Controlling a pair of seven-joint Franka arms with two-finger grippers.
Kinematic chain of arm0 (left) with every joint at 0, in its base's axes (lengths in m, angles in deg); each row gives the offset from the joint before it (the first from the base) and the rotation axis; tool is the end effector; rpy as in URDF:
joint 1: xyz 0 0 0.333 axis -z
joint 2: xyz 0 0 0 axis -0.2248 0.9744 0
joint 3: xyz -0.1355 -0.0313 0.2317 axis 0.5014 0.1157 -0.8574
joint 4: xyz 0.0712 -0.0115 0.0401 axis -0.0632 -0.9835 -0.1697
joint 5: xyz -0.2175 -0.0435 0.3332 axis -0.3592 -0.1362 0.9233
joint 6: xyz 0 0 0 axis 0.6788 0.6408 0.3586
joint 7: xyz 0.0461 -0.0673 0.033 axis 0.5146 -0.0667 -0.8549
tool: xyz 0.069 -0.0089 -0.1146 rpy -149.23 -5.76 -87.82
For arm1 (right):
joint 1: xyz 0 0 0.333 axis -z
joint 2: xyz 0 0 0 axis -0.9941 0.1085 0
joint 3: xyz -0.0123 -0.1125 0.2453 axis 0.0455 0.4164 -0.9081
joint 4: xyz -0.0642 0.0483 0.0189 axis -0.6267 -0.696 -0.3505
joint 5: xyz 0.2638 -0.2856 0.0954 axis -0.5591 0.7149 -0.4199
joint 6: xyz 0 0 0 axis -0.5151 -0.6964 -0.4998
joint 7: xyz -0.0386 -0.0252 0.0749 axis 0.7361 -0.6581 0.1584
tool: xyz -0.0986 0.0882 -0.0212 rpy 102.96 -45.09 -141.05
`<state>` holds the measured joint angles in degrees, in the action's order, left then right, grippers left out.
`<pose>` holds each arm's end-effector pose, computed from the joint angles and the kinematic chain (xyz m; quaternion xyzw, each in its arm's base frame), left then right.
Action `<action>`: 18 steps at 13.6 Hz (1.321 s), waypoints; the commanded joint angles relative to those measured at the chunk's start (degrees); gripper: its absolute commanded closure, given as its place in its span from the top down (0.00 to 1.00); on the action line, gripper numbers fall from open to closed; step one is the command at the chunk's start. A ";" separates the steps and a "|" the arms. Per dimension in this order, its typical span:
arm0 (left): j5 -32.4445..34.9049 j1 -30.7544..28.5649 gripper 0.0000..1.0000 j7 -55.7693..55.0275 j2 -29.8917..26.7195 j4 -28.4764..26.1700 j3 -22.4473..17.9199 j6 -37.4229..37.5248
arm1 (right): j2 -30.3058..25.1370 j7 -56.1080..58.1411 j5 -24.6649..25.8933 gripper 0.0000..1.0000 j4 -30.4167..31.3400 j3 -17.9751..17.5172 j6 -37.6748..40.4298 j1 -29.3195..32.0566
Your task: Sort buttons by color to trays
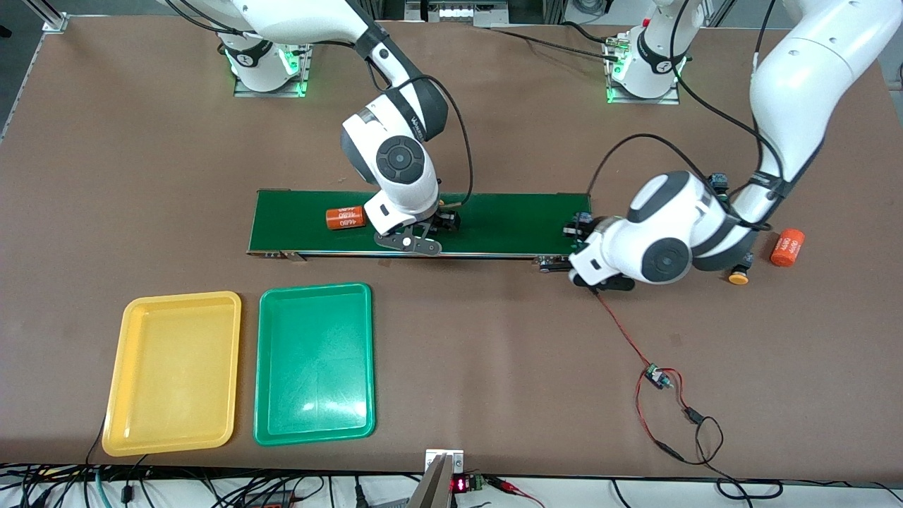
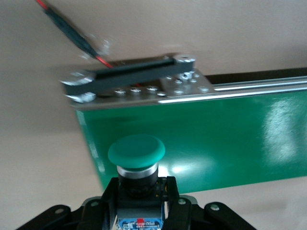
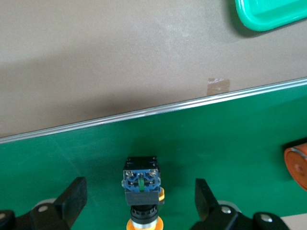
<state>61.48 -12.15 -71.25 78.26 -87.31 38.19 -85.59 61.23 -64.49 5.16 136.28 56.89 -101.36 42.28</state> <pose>0.5348 -0.2668 0.2083 0.9666 -0.0118 -0.2480 0.0628 0.5039 0.4539 0.2143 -0.9930 0.1062 0.0518 0.0048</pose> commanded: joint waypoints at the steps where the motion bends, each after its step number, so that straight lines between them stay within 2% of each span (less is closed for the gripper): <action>1: -1.03 2.89 0.20 -6.58 -0.97 -3.28 0.74 -4.66 | 0.62 0.36 -0.01 1.00 -0.35 -0.08 -0.14 -0.17; 5: -0.86 5.80 0.22 -9.58 -0.80 -4.60 0.30 -8.10 | 2.20 0.54 0.17 1.00 -0.08 -0.08 -0.06 -0.35; 6: -0.68 6.76 0.35 -10.19 -0.71 -4.60 -0.05 -8.19 | 2.38 0.45 0.17 1.00 0.00 -0.08 -0.05 -0.35; 7: -0.24 6.86 0.91 -10.29 -0.79 -4.52 -0.57 -8.19 | 2.55 0.45 0.17 0.90 0.01 -0.08 0.03 -0.35; 8: -0.24 6.34 1.00 -10.38 -0.88 -3.99 -0.49 -7.76 | 2.55 0.45 0.17 0.65 0.01 -0.08 0.21 -0.26; 9: -0.24 5.55 1.00 -10.20 -1.23 -3.73 -0.32 -7.14 | 2.55 0.54 0.00 0.45 0.01 -0.08 0.03 -0.09; 10: -0.15 3.80 1.00 -10.20 -1.50 -3.29 0.47 -6.01 | 2.55 0.54 -0.35 0.31 -0.17 -0.08 -0.14 0.18; 12: -0.24 0.90 1.00 -9.85 -1.41 1.26 3.36 -0.32 | 2.29 0.45 -0.88 0.10 -0.61 -0.17 -0.23 0.44; 14: 0.02 0.45 1.00 -9.32 -1.41 8.80 3.73 8.37 | 1.94 0.72 -0.88 0.00 -2.18 -0.17 -0.06 0.35; 15: 0.28 0.62 1.00 -9.32 -1.41 12.58 3.47 12.34 | 1.85 0.80 -0.88 0.00 -2.89 -0.08 0.03 0.44; 16: 1.85 0.54 1.00 -8.54 -1.24 14.62 3.20 15.07 | 1.68 0.89 -0.88 0.00 -4.11 0.00 0.47 0.53; 18: 5.28 -2.17 1.00 -3.29 -1.06 14.65 2.50 17.11 | 1.24 0.98 -0.88 0.00 -5.44 0.27 0.73 1.05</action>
<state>64.07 -12.78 -78.91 76.92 -73.56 41.33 -70.93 63.64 -64.36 5.12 131.94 57.08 -101.63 42.55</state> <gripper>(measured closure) 0.000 0.586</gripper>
